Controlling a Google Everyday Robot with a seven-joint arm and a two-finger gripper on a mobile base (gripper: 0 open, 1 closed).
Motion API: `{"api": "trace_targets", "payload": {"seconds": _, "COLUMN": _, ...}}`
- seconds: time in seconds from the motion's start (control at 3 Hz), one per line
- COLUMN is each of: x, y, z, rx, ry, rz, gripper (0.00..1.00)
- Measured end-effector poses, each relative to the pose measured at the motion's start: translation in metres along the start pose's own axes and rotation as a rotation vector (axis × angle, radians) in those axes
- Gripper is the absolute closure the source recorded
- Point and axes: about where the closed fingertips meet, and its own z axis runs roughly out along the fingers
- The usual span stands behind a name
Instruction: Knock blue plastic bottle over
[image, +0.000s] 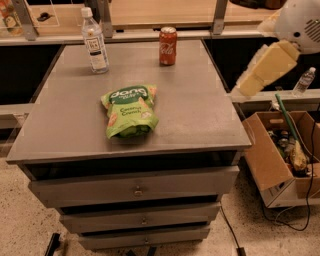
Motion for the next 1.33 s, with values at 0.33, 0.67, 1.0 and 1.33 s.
{"api": "trace_targets", "payload": {"seconds": 0.33, "x": -0.031, "y": -0.006, "z": 0.001, "rx": 0.087, "ry": -0.054, "rz": 0.099, "gripper": 0.0}}
{"api": "trace_targets", "payload": {"seconds": 0.67, "x": -0.057, "y": -0.019, "z": 0.007, "rx": 0.133, "ry": -0.119, "rz": 0.168, "gripper": 0.0}}
{"api": "trace_targets", "payload": {"seconds": 1.0, "x": -0.08, "y": -0.038, "z": 0.018, "rx": 0.154, "ry": -0.195, "rz": 0.229, "gripper": 0.0}}
{"api": "trace_targets", "payload": {"seconds": 1.33, "x": -0.106, "y": -0.058, "z": 0.029, "rx": 0.157, "ry": -0.249, "rz": 0.236, "gripper": 0.0}}
